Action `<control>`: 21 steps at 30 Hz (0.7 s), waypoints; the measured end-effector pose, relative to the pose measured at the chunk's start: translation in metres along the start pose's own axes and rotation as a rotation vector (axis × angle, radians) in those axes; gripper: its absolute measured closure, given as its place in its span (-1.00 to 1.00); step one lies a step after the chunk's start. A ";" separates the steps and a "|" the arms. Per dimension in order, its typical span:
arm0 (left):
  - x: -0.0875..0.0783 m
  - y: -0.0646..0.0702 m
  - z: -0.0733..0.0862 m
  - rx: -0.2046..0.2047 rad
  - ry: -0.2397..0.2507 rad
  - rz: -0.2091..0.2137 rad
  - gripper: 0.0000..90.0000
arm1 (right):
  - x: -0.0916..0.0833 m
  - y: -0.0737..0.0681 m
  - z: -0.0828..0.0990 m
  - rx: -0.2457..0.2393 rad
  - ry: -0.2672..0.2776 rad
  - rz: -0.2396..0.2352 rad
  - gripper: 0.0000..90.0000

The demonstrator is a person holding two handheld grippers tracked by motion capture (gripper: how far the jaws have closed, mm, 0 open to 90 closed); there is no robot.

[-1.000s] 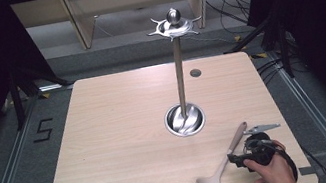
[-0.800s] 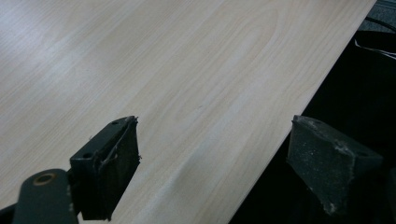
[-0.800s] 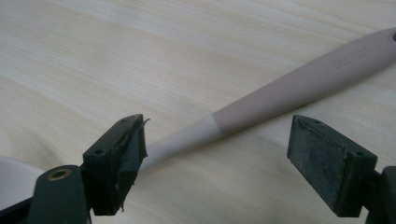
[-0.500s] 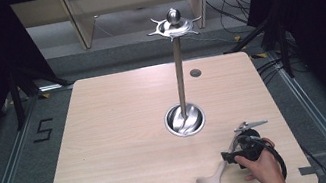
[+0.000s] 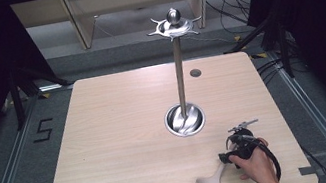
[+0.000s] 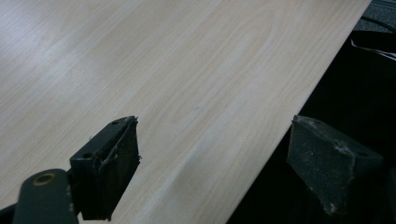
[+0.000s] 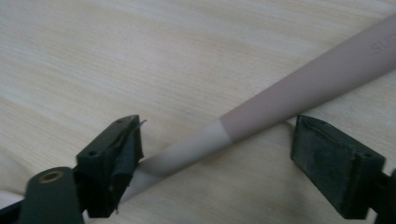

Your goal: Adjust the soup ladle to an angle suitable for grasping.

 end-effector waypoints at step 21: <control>-0.003 0.003 -0.005 0.030 0.025 0.005 -0.65 | 0.007 -0.017 -0.029 -0.114 -0.107 -0.033 -0.15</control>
Point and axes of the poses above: each handheld gripper's, and its own axes: x roughly forward along the jaws, z roughly out of its underside, y roughly to its right, the point moved 6 cm from there along x, roughly forward along the jaws, and after that the axes turned 7 degrees about z, right-handed, at the moved point
